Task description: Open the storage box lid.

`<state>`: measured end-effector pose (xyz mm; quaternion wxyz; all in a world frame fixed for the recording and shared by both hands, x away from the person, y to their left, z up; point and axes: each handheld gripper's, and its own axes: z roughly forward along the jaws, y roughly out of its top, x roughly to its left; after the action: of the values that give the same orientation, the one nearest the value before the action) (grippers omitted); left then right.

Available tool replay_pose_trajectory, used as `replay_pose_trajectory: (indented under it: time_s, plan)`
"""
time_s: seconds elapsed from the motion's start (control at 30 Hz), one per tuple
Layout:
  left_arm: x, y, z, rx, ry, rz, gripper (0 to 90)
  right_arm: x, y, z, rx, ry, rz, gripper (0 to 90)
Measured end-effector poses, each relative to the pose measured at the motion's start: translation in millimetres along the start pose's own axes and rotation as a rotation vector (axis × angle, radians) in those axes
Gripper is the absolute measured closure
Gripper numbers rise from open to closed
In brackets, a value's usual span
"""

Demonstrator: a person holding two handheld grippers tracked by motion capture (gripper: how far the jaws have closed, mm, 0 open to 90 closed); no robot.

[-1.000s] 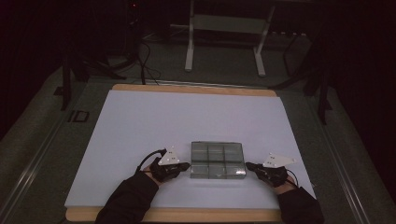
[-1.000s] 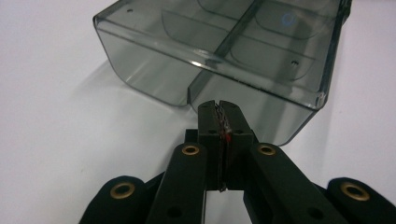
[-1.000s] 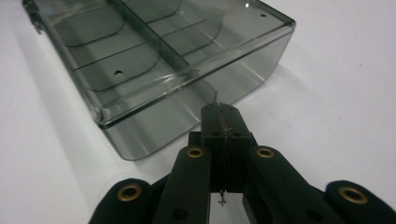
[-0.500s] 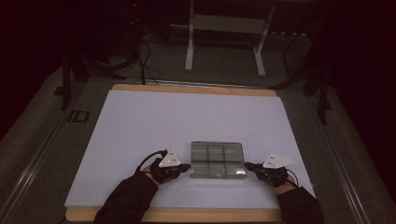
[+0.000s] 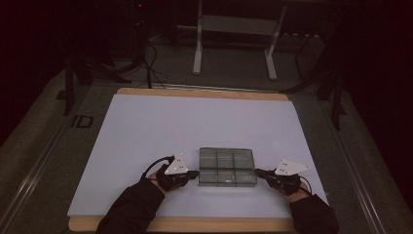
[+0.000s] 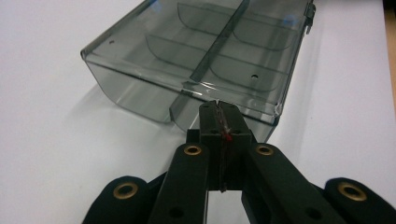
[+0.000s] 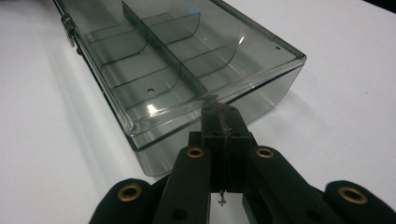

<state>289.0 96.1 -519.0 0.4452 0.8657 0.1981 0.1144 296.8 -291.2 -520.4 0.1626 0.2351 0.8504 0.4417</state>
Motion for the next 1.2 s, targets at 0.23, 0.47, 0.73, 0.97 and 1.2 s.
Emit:
replay_pose_trajectory:
  time_s: [0.23,0.47,0.73,0.97,1.2]
  plan:
    - [7.7,3.6,-2.5,-0.029,0.018,-0.081,62.2,-4.8,3.8,-0.2,-0.026,-0.017,0.024,79.6]
    - [10.9,6.4,-1.8,-0.042,0.026,-0.085,53.1,-7.3,10.0,-0.3,-0.021,-0.034,0.022,71.0]
    - [10.0,12.7,1.4,-0.056,0.030,-0.031,50.0,-10.1,15.0,2.0,-0.021,-0.050,0.022,63.8]
    - [16.9,17.6,1.1,-0.066,0.059,-0.038,52.5,-15.2,20.2,2.1,-0.014,-0.066,0.013,62.5]
    - [22.8,24.6,0.6,-0.073,0.066,-0.031,56.5,-19.2,27.1,3.7,-0.022,-0.074,0.006,61.6]
